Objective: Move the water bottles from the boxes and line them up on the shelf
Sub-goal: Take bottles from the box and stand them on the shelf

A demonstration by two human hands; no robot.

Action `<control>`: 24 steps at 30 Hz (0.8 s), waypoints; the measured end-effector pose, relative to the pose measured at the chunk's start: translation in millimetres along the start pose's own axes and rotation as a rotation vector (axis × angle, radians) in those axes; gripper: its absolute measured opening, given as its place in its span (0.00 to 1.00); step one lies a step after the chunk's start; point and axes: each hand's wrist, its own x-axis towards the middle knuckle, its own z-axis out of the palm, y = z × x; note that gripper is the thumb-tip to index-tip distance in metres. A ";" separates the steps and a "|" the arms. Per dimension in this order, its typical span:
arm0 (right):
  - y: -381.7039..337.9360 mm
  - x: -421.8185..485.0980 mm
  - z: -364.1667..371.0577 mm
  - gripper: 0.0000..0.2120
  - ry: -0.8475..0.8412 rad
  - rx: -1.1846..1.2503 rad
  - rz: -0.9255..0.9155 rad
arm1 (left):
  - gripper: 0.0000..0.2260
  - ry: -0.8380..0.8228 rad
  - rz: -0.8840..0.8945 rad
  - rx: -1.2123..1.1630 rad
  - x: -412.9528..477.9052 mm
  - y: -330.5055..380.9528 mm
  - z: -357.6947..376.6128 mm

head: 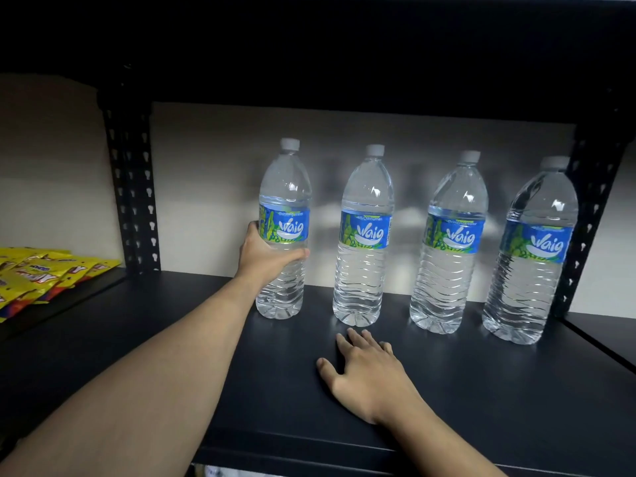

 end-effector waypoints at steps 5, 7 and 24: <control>0.6 -0.2 0.3 0.34 0.001 0.003 0.000 | 0.40 -0.087 -0.021 -0.015 -1.6 1.2 -5.4; 0.5 -0.5 0.1 0.34 0.000 0.009 0.003 | 0.40 -0.142 -0.030 -0.005 -6.4 -1.7 -8.5; 0.0 -1.0 -1.5 0.36 0.022 0.060 0.025 | 0.33 -0.223 -0.152 0.093 -43.6 -53.2 -5.5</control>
